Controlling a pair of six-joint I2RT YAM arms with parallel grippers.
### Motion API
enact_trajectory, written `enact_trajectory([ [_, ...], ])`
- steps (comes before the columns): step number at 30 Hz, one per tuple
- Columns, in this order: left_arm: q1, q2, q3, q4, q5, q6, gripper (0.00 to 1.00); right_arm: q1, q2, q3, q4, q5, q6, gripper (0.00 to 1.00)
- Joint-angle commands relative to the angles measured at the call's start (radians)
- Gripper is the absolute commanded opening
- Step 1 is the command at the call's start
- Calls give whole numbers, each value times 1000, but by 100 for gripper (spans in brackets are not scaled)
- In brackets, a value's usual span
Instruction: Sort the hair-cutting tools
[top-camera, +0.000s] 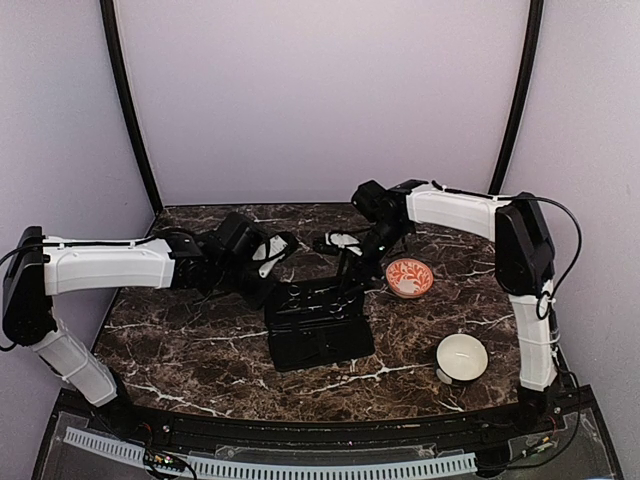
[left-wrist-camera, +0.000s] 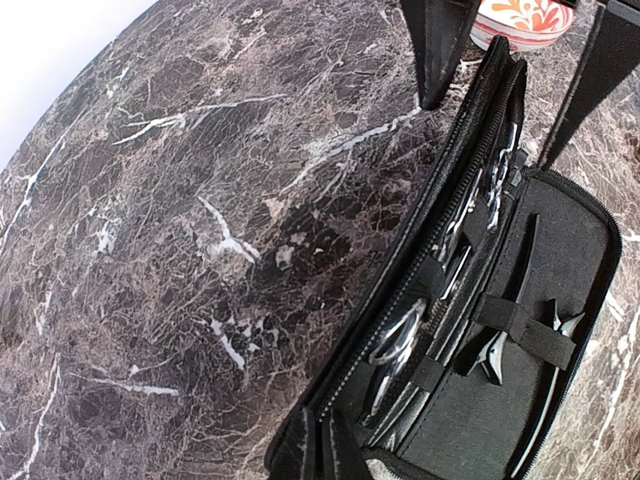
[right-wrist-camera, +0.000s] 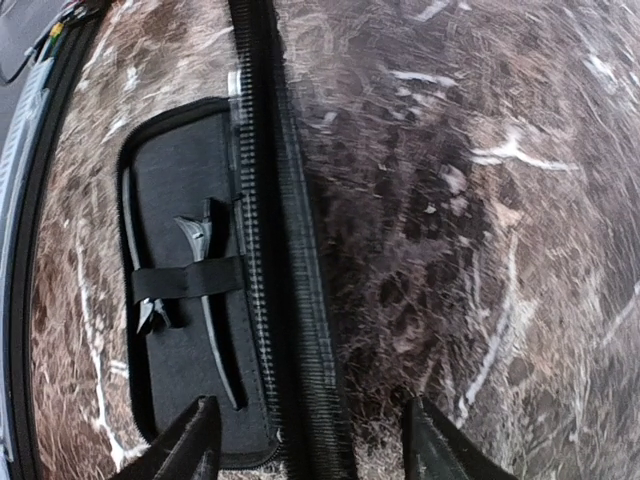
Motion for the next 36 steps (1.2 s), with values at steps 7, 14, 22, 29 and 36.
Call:
enact_trajectory([
  [7, -18, -80, 2, 36, -18, -26, 2, 65, -110, -130, 42, -12, -32, 54],
  [14, -106, -214, 87, -104, -18, -104, 43, 163, -292, -387, 206, 152, -5, 55],
  [22, -112, -236, 61, -138, -42, -146, 51, 205, -415, -509, 231, 186, 48, 62],
  [29, -119, -6, 64, -73, 77, -168, 25, 85, -543, -540, 232, 159, 138, 67],
  [36, -171, 194, 112, 37, 215, -187, 5, -44, -702, -710, 478, 316, 325, 89],
])
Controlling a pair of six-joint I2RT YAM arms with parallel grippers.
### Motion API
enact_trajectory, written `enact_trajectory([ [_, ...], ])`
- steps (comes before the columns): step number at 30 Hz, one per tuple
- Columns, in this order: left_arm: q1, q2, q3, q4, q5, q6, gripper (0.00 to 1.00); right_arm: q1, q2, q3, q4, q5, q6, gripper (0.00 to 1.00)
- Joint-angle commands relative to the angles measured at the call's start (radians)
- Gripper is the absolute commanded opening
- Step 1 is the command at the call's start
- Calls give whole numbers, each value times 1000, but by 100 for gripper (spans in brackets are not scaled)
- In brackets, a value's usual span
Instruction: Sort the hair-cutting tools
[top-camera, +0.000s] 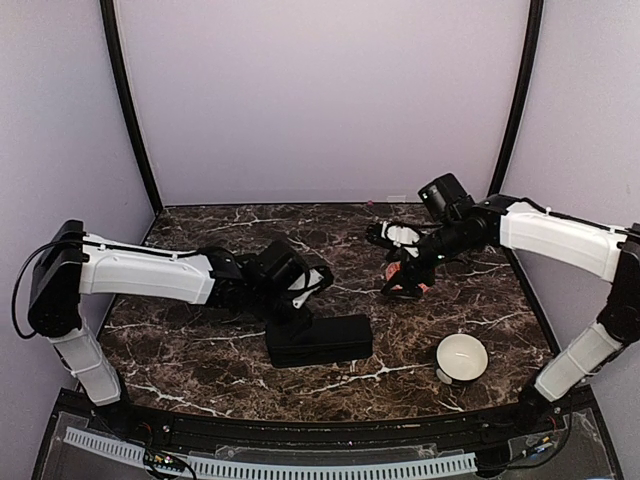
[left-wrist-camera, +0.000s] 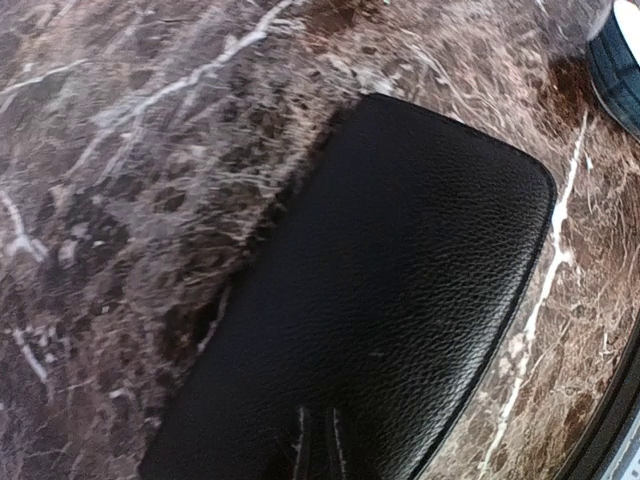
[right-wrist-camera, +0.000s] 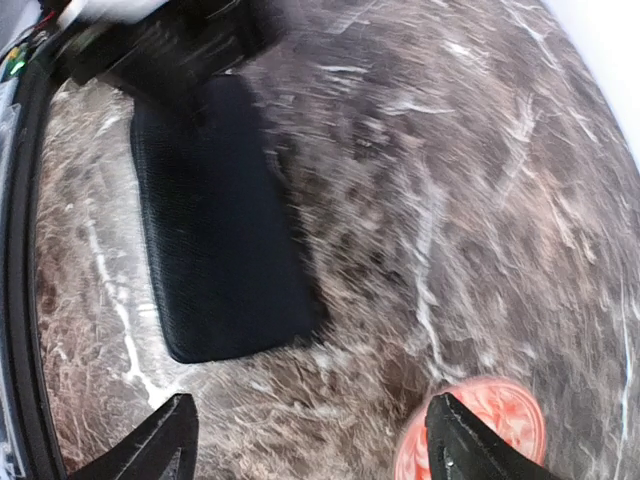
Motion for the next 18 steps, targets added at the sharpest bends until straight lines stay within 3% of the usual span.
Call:
enact_trajectory([
  [1, -28, 70, 45, 74, 114, -24, 4, -31, -101, -158, 283, 229, 186, 98],
  [3, -28, 116, 39, 91, 118, -30, 1, -34, -135, -214, 362, 310, 201, 99],
  [7, -31, 168, 8, 111, 151, -49, 0, -20, -156, -276, 370, 237, 190, 99],
  [10, -31, 174, -48, 144, 143, -67, 0, 29, -128, -308, 375, 270, 133, 98],
  [18, -31, 156, -98, 160, 109, -91, 0, 92, 38, -293, 314, 189, -13, 69],
])
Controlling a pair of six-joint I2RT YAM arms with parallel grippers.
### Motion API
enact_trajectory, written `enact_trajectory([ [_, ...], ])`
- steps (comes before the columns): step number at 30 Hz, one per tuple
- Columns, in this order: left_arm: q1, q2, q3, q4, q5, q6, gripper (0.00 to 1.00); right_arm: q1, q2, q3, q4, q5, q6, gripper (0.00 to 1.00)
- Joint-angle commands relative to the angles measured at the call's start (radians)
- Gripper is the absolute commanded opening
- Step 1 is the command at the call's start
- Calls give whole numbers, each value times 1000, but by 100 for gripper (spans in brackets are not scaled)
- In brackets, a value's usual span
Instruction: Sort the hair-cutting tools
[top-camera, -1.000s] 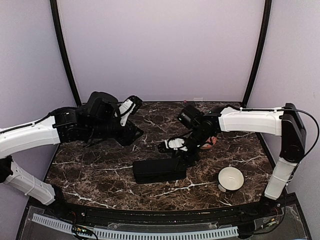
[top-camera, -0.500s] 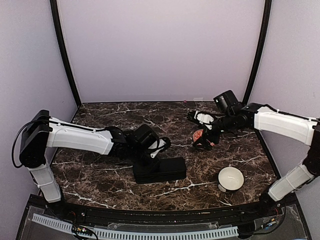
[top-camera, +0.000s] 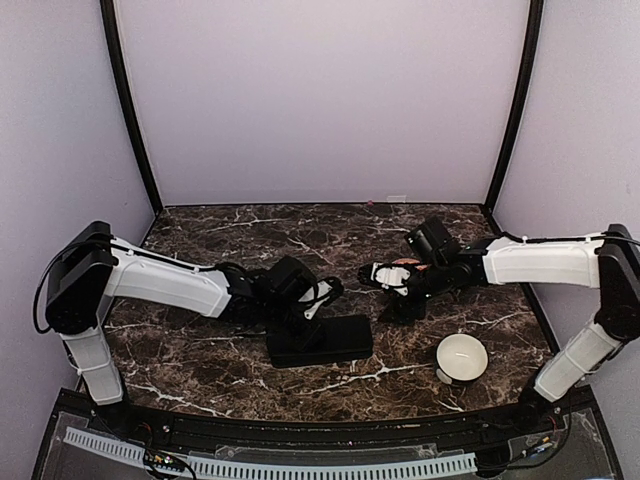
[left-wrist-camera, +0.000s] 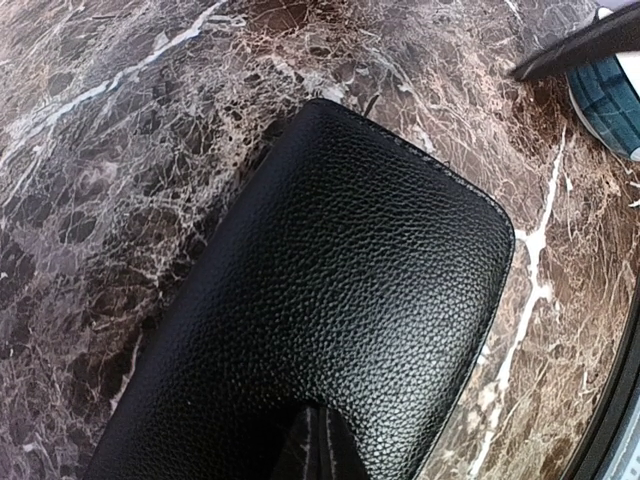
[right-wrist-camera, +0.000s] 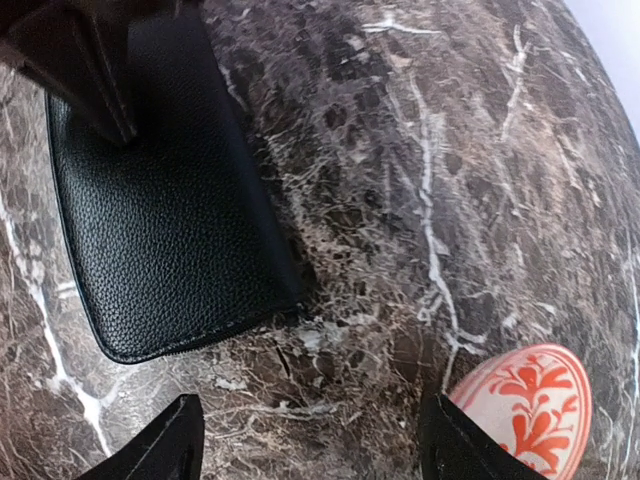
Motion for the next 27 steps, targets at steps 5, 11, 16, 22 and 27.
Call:
enact_trajectory([
  [5, -3, -18, -88, -64, -49, -25, 0, 89, 197, 31, -22, -6, -104, 60],
  [11, -3, -80, -160, -80, -75, -70, 0, 156, 283, 98, 9, -15, -79, 50],
  [16, -3, -171, -211, -139, -182, -110, 10, 212, 362, 197, 0, -29, -41, 44],
  [22, -3, -297, -214, -222, -247, -139, 26, 245, 415, 295, -58, -28, -23, 42],
  [27, -5, -348, -239, -245, -191, -191, 22, 200, 296, 220, -75, -50, -56, 50],
])
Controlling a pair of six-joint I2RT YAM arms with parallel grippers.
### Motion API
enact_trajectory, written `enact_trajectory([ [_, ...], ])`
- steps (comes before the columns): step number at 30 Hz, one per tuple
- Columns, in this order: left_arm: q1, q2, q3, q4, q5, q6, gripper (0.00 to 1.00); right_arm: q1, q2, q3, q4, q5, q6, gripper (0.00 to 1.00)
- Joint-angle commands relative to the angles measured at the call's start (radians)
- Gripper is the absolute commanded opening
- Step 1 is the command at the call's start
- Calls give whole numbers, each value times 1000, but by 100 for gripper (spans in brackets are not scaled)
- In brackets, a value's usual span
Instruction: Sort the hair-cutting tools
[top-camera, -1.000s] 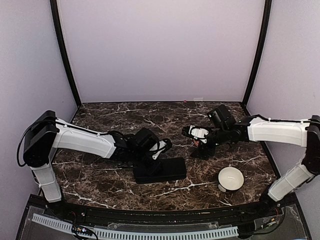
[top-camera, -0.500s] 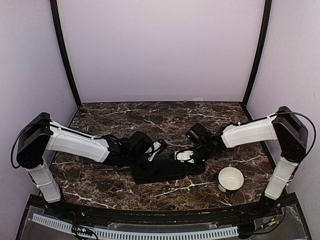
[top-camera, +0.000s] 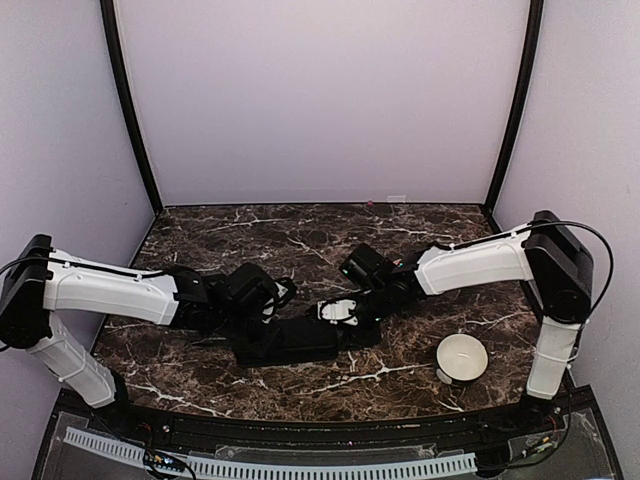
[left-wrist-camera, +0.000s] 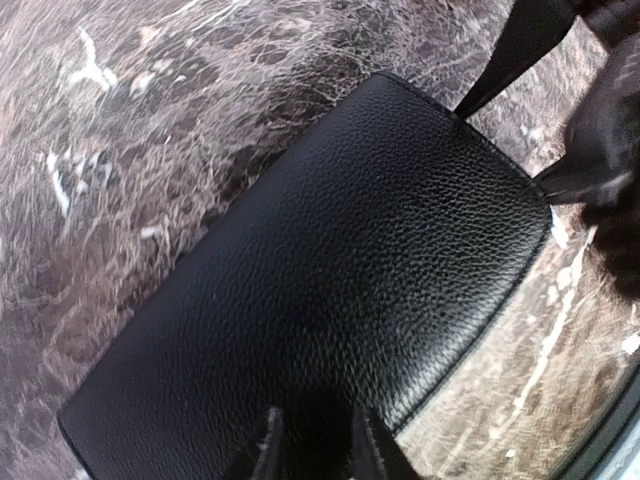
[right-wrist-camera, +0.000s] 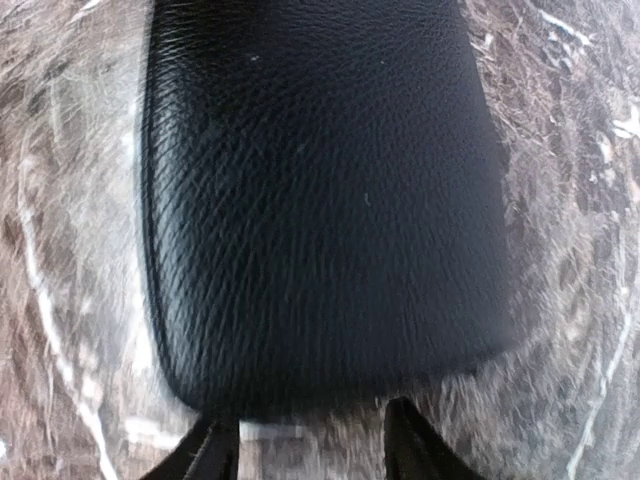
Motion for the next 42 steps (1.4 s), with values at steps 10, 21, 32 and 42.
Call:
enact_trajectory([
  [10, -2, 44, -98, 0, 46, -67, 1, -128, -35, 14, -53, -115, -56, 50],
  [21, -2, 54, -122, 5, 33, -74, 0, -128, 124, 153, -46, -120, -90, 33],
  [32, -2, 29, -146, -22, 2, -77, 0, -127, 191, 219, -53, -134, -124, 23],
  [42, -2, 38, -122, -39, -12, -59, 11, -125, 186, 219, -116, -198, -188, 0],
])
